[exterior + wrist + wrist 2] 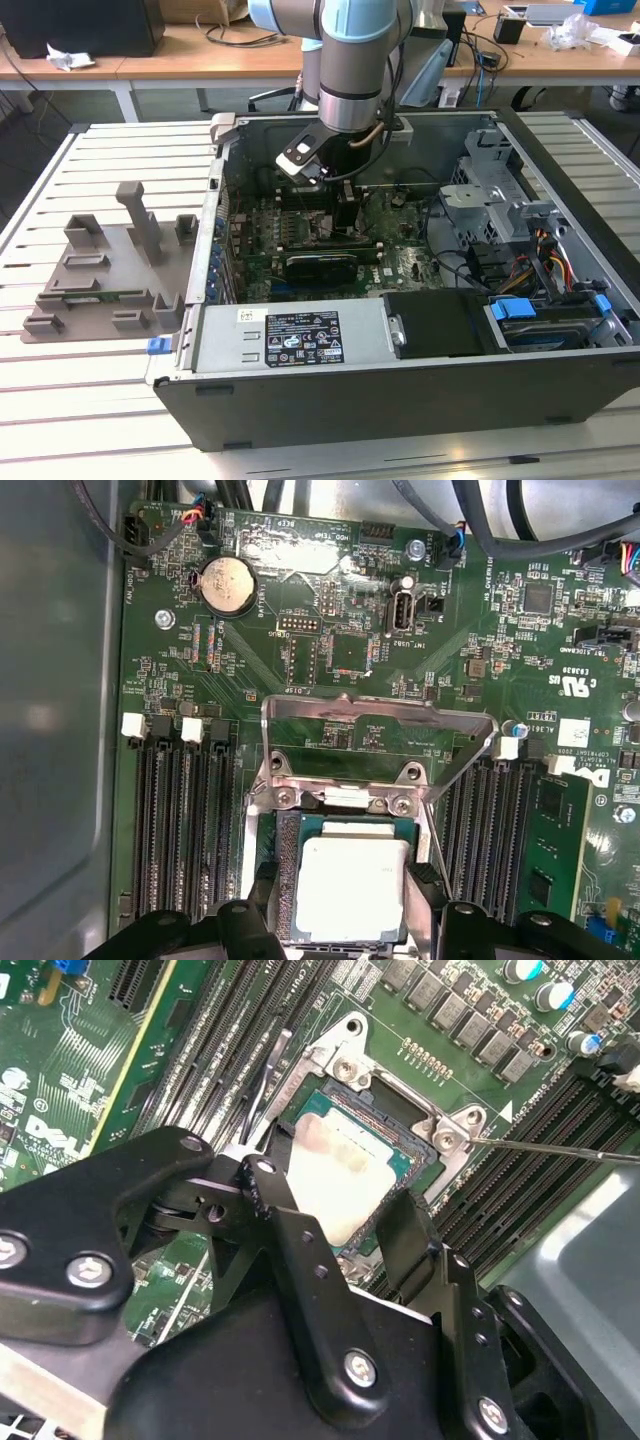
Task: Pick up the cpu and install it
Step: 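Place the cpu into insertion slot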
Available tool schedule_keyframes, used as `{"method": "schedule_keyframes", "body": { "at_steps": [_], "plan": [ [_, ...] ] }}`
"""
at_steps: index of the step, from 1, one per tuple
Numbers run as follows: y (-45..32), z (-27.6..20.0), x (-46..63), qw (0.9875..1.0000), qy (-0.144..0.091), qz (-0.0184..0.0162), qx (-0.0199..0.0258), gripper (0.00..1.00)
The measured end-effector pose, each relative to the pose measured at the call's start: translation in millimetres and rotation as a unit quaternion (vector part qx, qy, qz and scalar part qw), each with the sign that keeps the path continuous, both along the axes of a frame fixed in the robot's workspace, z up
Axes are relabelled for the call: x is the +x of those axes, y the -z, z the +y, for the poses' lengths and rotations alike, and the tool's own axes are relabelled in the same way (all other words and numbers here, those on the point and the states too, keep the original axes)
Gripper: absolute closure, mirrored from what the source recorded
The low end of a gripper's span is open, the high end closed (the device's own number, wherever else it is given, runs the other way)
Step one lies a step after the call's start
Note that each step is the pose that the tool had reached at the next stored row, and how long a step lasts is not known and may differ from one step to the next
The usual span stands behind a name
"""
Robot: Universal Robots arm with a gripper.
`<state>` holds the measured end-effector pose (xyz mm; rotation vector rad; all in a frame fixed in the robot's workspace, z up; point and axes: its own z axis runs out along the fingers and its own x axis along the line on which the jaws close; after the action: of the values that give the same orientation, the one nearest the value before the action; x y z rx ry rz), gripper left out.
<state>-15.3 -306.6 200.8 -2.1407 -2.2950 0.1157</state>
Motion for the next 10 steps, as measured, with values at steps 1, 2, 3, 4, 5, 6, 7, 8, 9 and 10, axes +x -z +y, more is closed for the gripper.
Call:
{"method": "schedule_keyframes", "body": {
  "at_steps": [1,2,3,4,5,6,7,8,9,10],
  "plan": [
    [0.0,0.0,0.0,1.0000,0.000,0.0000,0.0000,0.40],
    [0.0,0.0,0.0,1.0000,0.000,0.0000,-0.0001,0.40],
    [-0.4,0.2,0.1,1.0000,0.000,-0.0002,0.0000,0.40],
    [-1.6,0.2,0.1,1.0000,0.000,-0.0002,-0.0005,0.40],
    [-2.5,0.1,0.0,1.0000,0.000,-0.0001,-0.0010,0.40],
    [-2.7,0.1,0.0,1.0000,0.000,-0.0001,-0.0009,0.40],
    [-2.8,-0.6,0.0,1.0000,0.000,-0.0001,-0.0010,0.40],
    [-2.7,-1.8,0.0,1.0000,0.000,-0.0001,-0.0010,0.40],
    [-2.7,-2.3,0.0,1.0000,0.000,-0.0001,-0.0010,0.40],
    [-2.7,-2.6,0.0,1.0000,0.000,-0.0001,-0.0010,0.40]
  ]
}}
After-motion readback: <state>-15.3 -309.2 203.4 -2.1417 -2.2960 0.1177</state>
